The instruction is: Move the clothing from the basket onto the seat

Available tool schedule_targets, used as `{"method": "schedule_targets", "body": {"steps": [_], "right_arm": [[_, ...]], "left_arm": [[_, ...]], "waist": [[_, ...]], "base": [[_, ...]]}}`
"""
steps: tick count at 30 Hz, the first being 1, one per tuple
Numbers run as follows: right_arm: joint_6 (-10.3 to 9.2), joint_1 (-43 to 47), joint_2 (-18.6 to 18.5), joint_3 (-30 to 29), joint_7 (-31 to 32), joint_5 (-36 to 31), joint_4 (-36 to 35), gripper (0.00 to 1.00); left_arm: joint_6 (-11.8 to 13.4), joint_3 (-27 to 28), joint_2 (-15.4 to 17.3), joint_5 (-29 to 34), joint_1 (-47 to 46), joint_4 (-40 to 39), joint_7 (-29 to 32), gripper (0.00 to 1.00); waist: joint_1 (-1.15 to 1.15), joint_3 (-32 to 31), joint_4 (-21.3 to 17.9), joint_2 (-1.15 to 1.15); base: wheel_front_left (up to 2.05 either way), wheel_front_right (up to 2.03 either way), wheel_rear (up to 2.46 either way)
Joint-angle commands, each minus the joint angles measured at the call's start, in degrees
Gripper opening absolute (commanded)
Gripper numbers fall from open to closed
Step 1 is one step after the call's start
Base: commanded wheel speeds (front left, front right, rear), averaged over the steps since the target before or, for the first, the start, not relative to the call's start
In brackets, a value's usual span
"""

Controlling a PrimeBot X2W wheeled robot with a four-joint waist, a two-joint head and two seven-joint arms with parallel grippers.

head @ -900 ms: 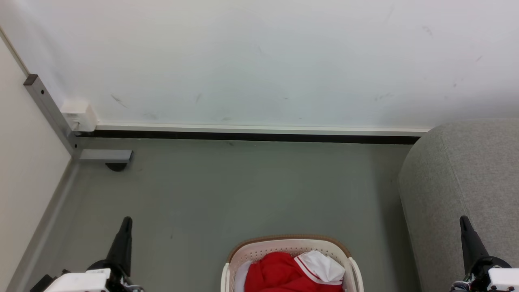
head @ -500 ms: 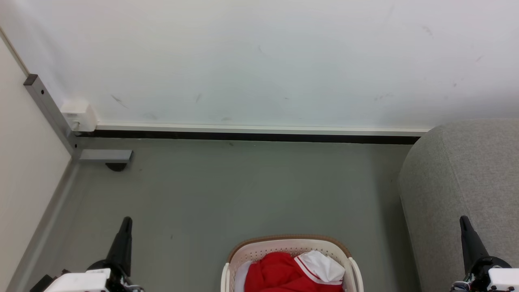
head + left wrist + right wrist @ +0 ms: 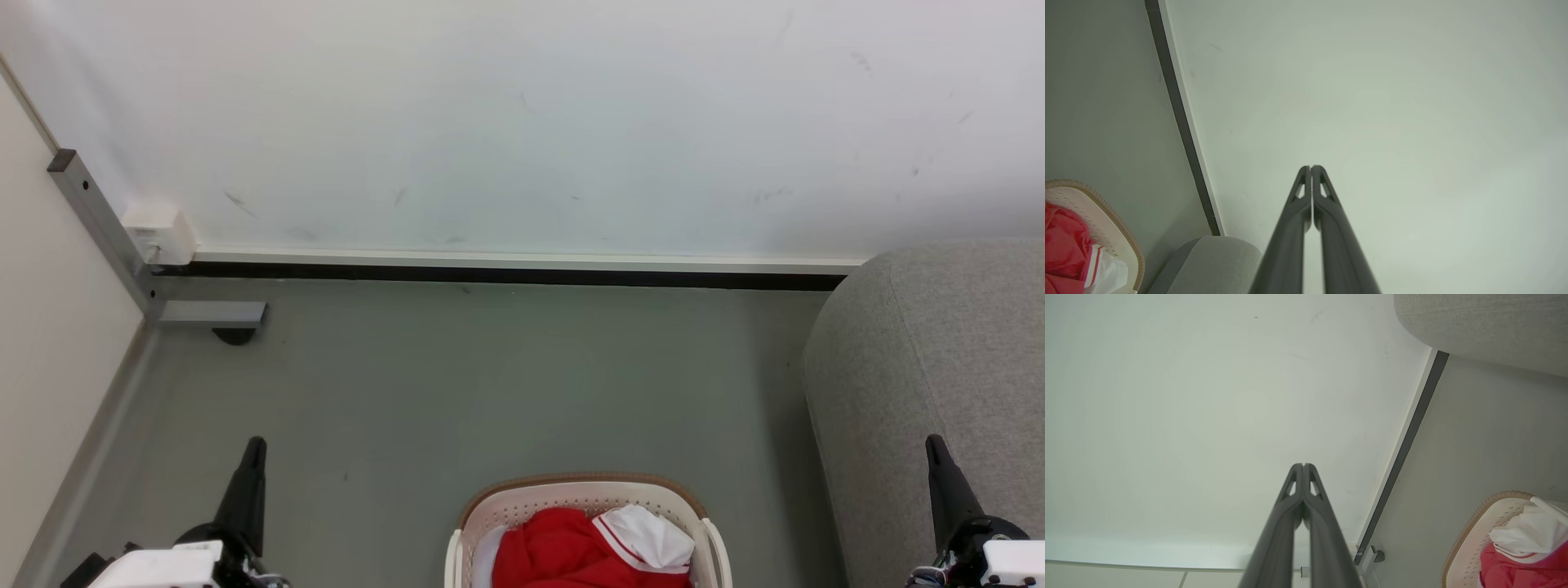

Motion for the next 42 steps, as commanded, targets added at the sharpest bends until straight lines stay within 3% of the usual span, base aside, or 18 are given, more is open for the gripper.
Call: {"method": "schedule_targets", "body": {"steps": [1, 30, 31, 42], "right_arm": [[-0.14, -0.7, -0.4, -0.2, 0.1, 0.0, -0.3, 0.00], [-0.14, -0.8, -0.4, -0.2, 0.1, 0.0, -0.3, 0.00], [0.00, 0.1, 0.0, 0.0, 0.0, 0.0, 0.2, 1.00], [-0.01, 0.9, 0.5, 1.5, -2.5, -4.5, 1.5, 1.00]], "left_arm": [[-0.1, 0.1, 0.4, -0.8, -0.5, -0.2, 0.2, 0.00], [-0.1, 0.1, 0.4, -0.8, -0.5, -0.2, 0.2, 0.00], [0.0, 0.0, 0.0, 0.0, 0.1, 0.2, 0.0, 1.00], [0.1, -1.4, -0.4, 2.4, 1.6, 0.9, -2.6, 1.00]], "waist": [[0.00, 0.0, 0.0, 0.00], [0.00, 0.0, 0.0, 0.00], [0.00, 0.0, 0.0, 0.00], [0.00, 0.1, 0.0, 0.00]], "base": [[0.00, 0.00, 0.00], [0.00, 0.00, 0.00], [0.00, 0.00, 0.00], [0.00, 0.00, 0.00]]}}
